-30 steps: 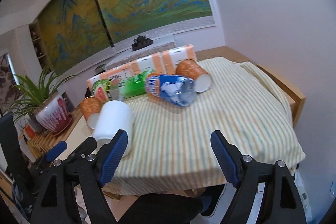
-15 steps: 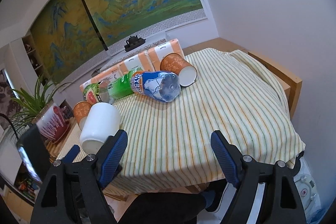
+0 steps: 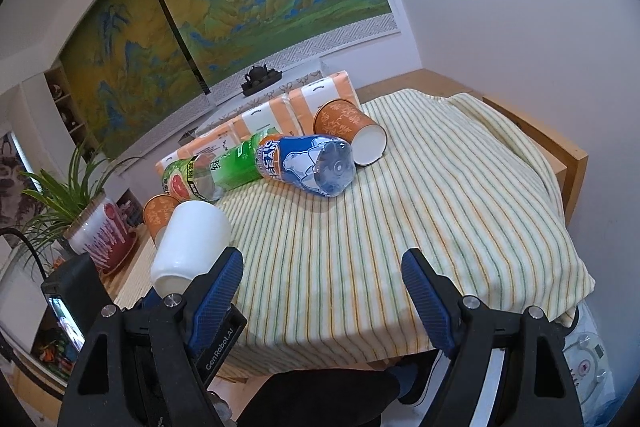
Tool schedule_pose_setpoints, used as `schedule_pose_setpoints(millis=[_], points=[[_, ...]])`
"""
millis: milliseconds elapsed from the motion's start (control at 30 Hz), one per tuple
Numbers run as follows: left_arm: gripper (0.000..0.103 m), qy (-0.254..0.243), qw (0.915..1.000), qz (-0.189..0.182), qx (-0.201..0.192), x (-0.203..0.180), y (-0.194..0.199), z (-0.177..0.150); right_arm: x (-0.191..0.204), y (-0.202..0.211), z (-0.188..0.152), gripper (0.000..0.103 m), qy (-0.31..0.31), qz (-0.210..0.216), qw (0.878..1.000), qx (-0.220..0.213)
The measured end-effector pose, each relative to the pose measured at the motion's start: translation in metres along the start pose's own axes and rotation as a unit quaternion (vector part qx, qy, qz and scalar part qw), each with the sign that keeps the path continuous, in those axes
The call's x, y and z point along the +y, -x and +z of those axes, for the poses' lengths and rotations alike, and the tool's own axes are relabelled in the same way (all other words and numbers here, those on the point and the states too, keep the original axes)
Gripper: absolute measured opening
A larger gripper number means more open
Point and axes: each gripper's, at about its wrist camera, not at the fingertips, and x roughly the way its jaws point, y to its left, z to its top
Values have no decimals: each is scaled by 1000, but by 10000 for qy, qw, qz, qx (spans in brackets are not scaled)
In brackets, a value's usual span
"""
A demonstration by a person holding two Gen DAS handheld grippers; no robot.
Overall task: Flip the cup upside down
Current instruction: 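Close the left gripper around the white cup's body and lift it, then rotate the left gripper to turn the white cup rim-down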
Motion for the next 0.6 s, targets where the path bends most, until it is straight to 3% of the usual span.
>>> schedule_pose_setpoints(millis=[233, 600], points=[[78, -241, 9990, -385, -59, 8, 10, 12, 1, 0, 0, 78, -24, 11, 10000, -20], [78, -576, 9960, -648, -217, 15, 23, 33, -1, -3, -1, 78, -73, 37, 10000, 45]])
